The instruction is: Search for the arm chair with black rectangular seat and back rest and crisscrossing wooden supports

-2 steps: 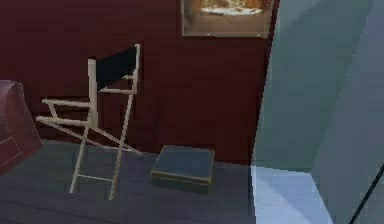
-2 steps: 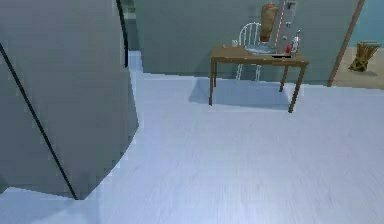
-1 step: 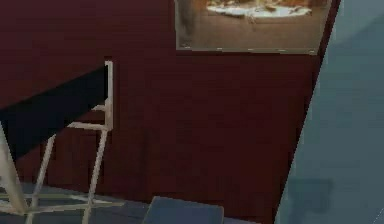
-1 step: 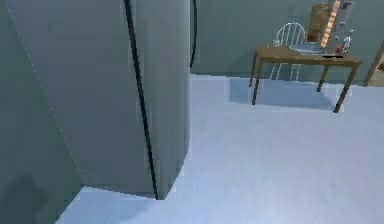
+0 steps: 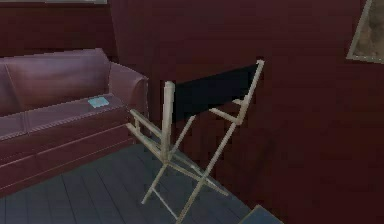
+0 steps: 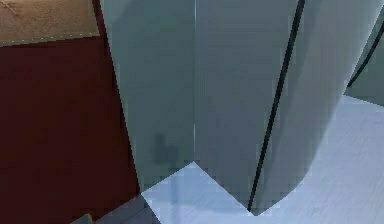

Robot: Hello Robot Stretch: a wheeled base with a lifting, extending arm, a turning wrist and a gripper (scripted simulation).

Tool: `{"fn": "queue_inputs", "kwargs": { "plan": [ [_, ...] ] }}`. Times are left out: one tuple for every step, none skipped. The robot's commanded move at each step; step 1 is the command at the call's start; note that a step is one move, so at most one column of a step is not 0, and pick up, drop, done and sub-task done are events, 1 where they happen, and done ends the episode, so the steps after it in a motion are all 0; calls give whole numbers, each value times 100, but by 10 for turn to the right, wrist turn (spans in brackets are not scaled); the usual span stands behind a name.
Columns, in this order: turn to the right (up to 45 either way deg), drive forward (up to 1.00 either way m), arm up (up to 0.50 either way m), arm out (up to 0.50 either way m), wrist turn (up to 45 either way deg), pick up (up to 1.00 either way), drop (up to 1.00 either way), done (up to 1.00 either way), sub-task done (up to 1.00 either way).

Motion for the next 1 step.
{"fn": "queue_inputs", "kwargs": {
  "plan": [
    [0, 0, 0, 0, 0, 0, 0, 100, 0]
  ]
}}
